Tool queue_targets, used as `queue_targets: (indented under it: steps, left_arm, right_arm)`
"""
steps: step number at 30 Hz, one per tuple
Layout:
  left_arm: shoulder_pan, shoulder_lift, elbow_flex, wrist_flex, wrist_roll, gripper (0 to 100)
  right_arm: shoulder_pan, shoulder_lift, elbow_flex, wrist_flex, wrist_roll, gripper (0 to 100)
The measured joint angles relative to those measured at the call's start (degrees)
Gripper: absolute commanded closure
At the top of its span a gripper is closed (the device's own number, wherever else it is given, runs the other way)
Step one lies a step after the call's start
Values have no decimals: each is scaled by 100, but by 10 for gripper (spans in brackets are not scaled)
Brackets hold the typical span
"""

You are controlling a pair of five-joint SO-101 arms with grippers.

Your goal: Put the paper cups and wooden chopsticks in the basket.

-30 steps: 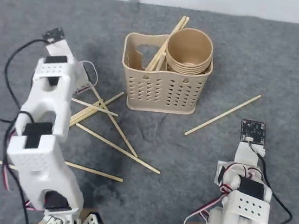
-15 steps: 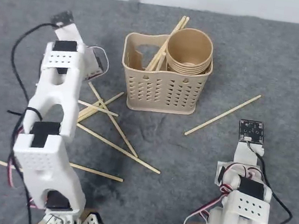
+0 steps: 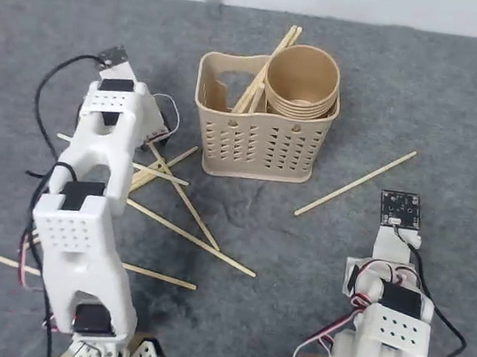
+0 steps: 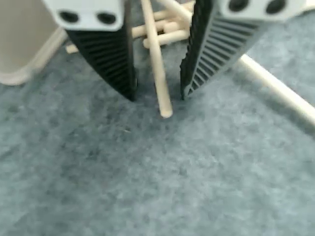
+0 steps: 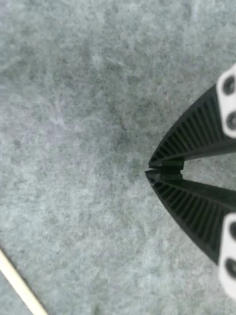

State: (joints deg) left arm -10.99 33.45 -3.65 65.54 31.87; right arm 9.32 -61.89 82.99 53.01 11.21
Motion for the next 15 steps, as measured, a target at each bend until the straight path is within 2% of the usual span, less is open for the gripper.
queue_targets:
  steps: [2, 9, 15]
  left_arm:
    - [18, 0, -9, -53, 0, 998]
    - [-9, -264, 0, 273, 0, 987]
    - [0, -1310, 0, 448, 0, 987]
  right_arm:
    - [0, 0, 0, 0, 0, 991]
    - [0, 0, 0, 0, 0, 991]
    - [0, 0, 0, 0, 0, 991]
